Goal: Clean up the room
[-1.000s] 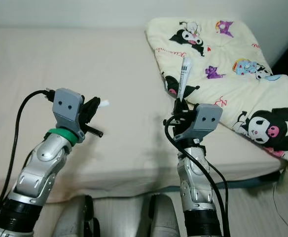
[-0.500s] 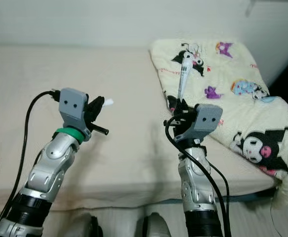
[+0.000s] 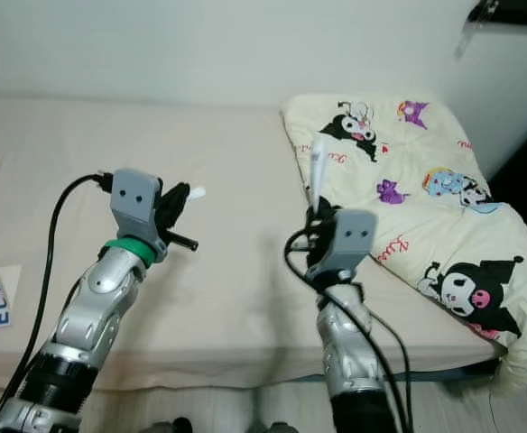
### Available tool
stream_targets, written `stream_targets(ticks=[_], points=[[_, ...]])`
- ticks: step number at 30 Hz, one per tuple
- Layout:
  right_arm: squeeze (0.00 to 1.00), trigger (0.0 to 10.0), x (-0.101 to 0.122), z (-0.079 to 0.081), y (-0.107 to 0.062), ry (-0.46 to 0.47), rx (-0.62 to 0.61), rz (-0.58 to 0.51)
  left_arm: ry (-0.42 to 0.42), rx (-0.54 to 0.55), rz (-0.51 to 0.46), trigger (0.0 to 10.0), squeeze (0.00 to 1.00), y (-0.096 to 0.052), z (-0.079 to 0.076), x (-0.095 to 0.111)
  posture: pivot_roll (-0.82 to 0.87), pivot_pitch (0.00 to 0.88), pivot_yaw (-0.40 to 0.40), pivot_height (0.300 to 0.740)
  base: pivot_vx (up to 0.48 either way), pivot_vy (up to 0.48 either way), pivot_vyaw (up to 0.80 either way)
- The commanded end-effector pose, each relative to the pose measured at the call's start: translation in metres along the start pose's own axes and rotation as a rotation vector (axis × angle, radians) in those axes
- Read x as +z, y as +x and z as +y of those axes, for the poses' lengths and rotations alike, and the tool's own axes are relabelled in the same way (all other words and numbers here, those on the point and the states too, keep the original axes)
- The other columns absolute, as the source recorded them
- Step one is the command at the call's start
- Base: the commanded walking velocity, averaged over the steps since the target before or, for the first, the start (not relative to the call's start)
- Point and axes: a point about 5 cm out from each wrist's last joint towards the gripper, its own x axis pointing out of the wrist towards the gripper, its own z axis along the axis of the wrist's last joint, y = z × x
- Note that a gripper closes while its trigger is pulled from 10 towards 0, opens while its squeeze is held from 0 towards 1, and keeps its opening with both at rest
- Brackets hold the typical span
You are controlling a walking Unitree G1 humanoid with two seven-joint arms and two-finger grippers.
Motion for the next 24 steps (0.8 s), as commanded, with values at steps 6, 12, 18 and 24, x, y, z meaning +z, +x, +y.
stream_targets(ticks=[6,12,18,24], points=[[0.00,10.0,-0.013,0.002,-0.009,-0.008,0.006,0.033,0.016,0.017,0.077,10.0,0.00,-0.013,-0.001,-0.027,-0.05,0.023,0.034,0.720,-0.152,0.000,0.00],[0.00,10.0,-0.005,0.001,-0.002,-0.003,0.015,-0.006,0.018,0.023,0.065,10.0,0.00,-0.012,-0.002,-0.026,-0.05,0.022,0.029,0.720,-0.306,0.000,0.00],[0.00,10.0,0.001,0.002,0.005,0.028,0.016,-0.028,0.019,0.029,0.045,10.0,0.00,-0.009,0.000,-0.022,-0.05,0.024,0.030,0.720,-0.307,0.000,0.00],[0.00,10.0,0.005,0.006,0.007,0.056,0.023,-0.047,0.026,0.029,0.033,10.0,0.00,-0.008,0.000,-0.020,-0.05,0.024,0.034,0.720,-0.306,0.000,0.00]])
